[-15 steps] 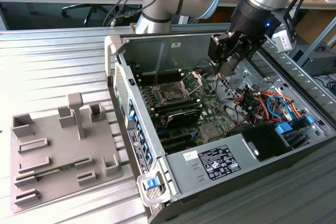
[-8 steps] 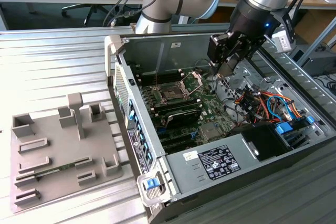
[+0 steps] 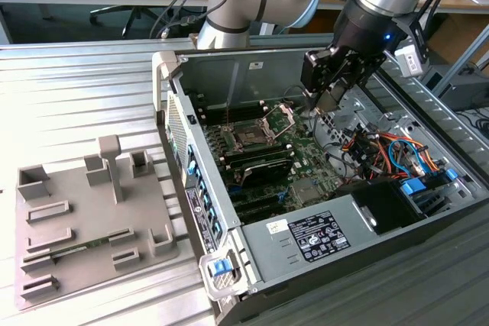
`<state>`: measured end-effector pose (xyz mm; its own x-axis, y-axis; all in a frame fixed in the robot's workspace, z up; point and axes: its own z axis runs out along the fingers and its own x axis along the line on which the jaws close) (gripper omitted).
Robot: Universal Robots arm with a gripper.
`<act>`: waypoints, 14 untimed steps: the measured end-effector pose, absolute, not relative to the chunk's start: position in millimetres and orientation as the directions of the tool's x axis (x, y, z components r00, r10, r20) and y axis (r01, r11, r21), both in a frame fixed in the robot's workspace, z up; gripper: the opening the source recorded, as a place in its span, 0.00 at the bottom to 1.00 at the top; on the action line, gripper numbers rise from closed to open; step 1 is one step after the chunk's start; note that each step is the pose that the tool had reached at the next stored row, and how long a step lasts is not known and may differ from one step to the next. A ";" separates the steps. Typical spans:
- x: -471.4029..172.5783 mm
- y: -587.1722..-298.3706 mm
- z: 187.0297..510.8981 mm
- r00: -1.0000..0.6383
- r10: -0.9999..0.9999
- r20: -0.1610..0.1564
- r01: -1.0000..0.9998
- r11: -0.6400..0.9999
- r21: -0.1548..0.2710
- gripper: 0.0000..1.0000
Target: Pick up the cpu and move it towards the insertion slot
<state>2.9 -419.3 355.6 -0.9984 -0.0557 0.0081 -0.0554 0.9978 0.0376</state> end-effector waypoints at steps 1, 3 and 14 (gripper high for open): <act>2.7 -419.3 355.5 -0.998 -0.056 0.008 -0.055 0.998 0.038 0.55; 2.4 -419.2 355.3 -0.998 -0.056 0.008 -0.055 0.998 0.038 0.55; 0.4 -418.6 354.3 -0.998 -0.056 0.008 -0.055 0.998 0.038 0.55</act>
<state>0.4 -418.6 354.3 -0.9984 -0.0558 0.0082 -0.0554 0.9978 0.0376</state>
